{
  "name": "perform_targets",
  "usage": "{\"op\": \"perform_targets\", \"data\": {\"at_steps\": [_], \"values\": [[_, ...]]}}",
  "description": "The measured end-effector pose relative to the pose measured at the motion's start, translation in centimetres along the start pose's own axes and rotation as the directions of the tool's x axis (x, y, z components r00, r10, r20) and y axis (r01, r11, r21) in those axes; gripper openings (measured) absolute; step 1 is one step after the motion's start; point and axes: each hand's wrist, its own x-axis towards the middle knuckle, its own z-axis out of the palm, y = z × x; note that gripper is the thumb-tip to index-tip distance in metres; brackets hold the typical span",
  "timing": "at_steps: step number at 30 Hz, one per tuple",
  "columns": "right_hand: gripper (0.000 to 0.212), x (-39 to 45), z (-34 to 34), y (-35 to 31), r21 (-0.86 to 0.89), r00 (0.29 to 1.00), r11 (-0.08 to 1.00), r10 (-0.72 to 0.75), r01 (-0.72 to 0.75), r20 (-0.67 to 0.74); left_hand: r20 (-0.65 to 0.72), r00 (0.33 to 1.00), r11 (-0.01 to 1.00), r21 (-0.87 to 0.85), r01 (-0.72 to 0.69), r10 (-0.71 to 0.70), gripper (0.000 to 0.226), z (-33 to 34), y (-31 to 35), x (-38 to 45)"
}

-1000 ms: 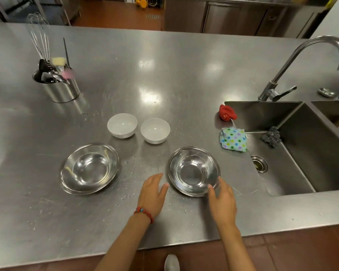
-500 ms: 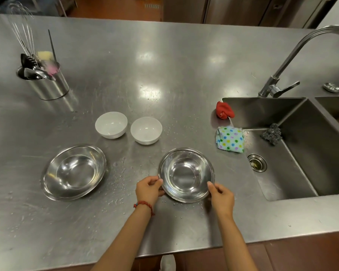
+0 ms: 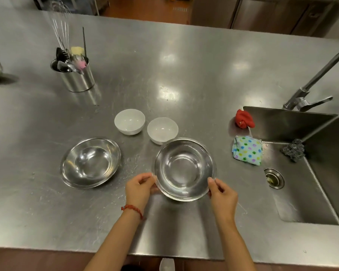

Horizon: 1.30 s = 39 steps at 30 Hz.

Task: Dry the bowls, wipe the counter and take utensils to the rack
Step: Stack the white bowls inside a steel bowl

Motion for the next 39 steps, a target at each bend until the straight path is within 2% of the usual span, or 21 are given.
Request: {"op": "perform_targets", "data": {"at_steps": [2,10,16,25,29,33,35,39], "values": [[0.047,0.0,1.3,-1.2,0.003,0.998,1.0,-0.018,0.018,0.053,-0.031,0.999,0.999,-0.001,-0.044,0.044,0.007,-1.0,1.4,0.1],[0.038,-3.2,11.3,-3.0,-0.003,0.958,0.998,-0.062,0.065,0.28,-0.264,0.96,0.995,0.015,-0.096,0.096,0.018,-10.1,5.3,1.6],[0.037,-6.0,18.8,-3.9,-0.065,0.92,0.992,-0.075,0.108,0.385,-0.349,0.928,0.991,0.083,-0.108,0.131,0.02,-16.9,7.2,3.9],[0.046,-7.7,22.9,-3.5,-0.264,0.918,0.935,-0.125,0.235,0.376,-0.331,0.93,0.96,0.272,-0.069,0.161,0.011,-21.3,5.5,8.1],[0.045,-7.6,23.6,-3.0,-0.347,0.915,0.9,-0.119,0.263,0.385,-0.321,0.941,0.965,0.263,-0.021,0.108,0.012,-21.8,4.6,9.3],[0.04,-7.4,24.1,-2.5,-0.394,0.921,0.879,-0.113,0.268,0.374,-0.31,0.944,0.96,0.279,-0.025,0.115,0.01,-21.9,4.7,10.1],[0.035,-7.2,24.2,-2.3,-0.39,0.927,0.886,-0.102,0.25,0.362,-0.316,0.937,0.941,0.335,-0.039,0.152,0.009,-21.9,5.1,10.3],[0.026,-6.8,23.9,-2.0,-0.322,0.942,0.931,-0.061,0.173,0.33,-0.292,0.902,0.861,0.487,-0.145,0.318,0.014,-21.8,6.0,10.3]]}}
